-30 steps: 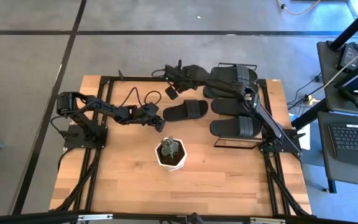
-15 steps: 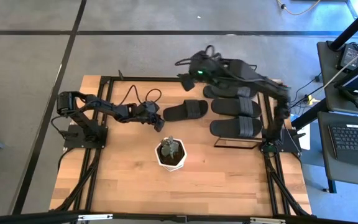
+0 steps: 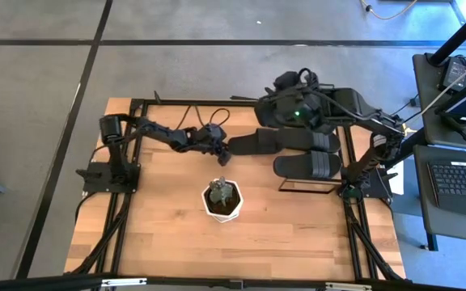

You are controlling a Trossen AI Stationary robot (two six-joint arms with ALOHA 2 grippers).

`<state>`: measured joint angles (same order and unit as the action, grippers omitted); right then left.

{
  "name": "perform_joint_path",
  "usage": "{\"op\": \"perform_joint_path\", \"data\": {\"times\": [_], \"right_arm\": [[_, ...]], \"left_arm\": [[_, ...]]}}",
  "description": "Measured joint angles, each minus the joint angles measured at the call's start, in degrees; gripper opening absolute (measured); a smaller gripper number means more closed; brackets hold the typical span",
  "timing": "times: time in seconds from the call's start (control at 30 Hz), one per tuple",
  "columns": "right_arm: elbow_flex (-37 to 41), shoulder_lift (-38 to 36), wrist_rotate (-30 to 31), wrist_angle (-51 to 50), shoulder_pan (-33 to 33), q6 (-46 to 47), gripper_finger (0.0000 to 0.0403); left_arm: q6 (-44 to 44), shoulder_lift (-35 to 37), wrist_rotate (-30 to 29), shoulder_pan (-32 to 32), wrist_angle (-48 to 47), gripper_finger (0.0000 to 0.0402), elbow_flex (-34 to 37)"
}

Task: Pick and place slides into the shelf
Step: Put the black slide under the shelf

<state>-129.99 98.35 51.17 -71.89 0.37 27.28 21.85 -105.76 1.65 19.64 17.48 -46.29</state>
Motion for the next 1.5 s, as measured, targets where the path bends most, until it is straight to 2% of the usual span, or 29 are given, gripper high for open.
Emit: {"op": "perform_joint_path", "data": {"times": [0.47, 0.8, 1.2, 1.5], "right_arm": [[0.0, 0.0, 6.0, -17.8, 2.9, 16.1, 0.0115], [0.0, 0.0, 6.2, -18.1, 4.0, 17.6, 0.0115], [0.0, 0.0, 6.2, -18.1, 6.1, 19.0, 0.0115], [0.0, 0.0, 5.7, -18.1, 7.8, 19.2, 0.0115]], "left_arm": [[-1.7, -13.7, 4.2, -2.5, -2.1, 0.0218, -17.5], [-5.5, -15.7, 4.1, -3.8, -2.6, 0.0218, -24.8], [-7.6, -25.3, 4.6, -3.5, -7.9, 0.0218, -37.6], [-8.6, -25.1, 3.5, -2.7, -8.9, 0.0218, -39.0]]}}
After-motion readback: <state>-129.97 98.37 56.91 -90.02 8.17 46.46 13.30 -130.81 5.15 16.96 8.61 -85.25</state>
